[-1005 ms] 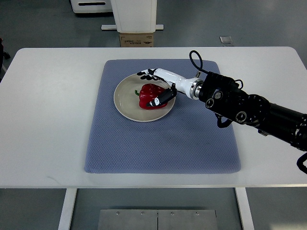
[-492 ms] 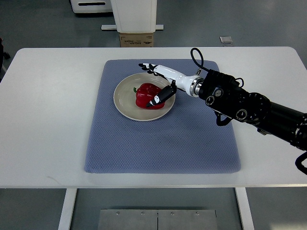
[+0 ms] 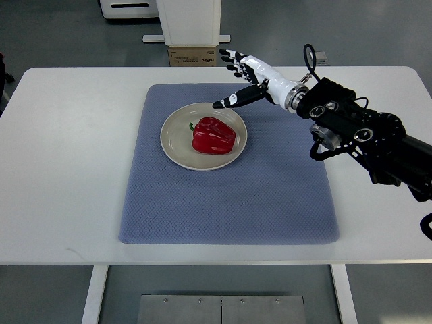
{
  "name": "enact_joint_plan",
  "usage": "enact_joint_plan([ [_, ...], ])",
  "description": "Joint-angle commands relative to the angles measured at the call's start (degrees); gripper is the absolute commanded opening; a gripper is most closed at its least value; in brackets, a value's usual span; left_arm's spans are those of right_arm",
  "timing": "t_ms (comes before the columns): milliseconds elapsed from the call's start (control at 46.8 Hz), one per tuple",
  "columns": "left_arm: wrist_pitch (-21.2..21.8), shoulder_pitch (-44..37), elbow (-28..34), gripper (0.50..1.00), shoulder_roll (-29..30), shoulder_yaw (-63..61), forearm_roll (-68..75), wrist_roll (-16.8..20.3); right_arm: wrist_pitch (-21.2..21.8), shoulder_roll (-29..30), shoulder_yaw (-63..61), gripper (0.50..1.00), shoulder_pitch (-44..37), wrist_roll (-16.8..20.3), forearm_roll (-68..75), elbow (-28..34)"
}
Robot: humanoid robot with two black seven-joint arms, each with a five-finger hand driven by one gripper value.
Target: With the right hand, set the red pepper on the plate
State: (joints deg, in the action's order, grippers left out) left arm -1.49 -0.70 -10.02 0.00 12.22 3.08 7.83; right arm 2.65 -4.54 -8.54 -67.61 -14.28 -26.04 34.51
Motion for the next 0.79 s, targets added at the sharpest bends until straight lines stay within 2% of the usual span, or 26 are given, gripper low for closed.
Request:
enact_joint_plan([
  [0,0.0,0.0,0.0,1.0,0.0,0.0,0.0,0.0,0.0,-1.9,-2.1,0.998,1.5,0.0,2.7,-0.3],
  [321,0.0,0.0,0.0,1.0,0.0,0.0,0.0,0.0,-0.5,-3.1,-15.9,0.998,6.8,2.4,9.9,-10.5],
  [556,0.0,0.0,0.0,1.0,0.0,0.0,0.0,0.0,-1.5,-3.2,-17.2,0.998,8.1,2.4,14.4,-11.1],
  [770,0.0,0.0,0.0,1.0,0.0,0.0,0.0,0.0,-4.1,-2.9,-18.9,0.998,9.0,2.5,17.4,-11.1],
])
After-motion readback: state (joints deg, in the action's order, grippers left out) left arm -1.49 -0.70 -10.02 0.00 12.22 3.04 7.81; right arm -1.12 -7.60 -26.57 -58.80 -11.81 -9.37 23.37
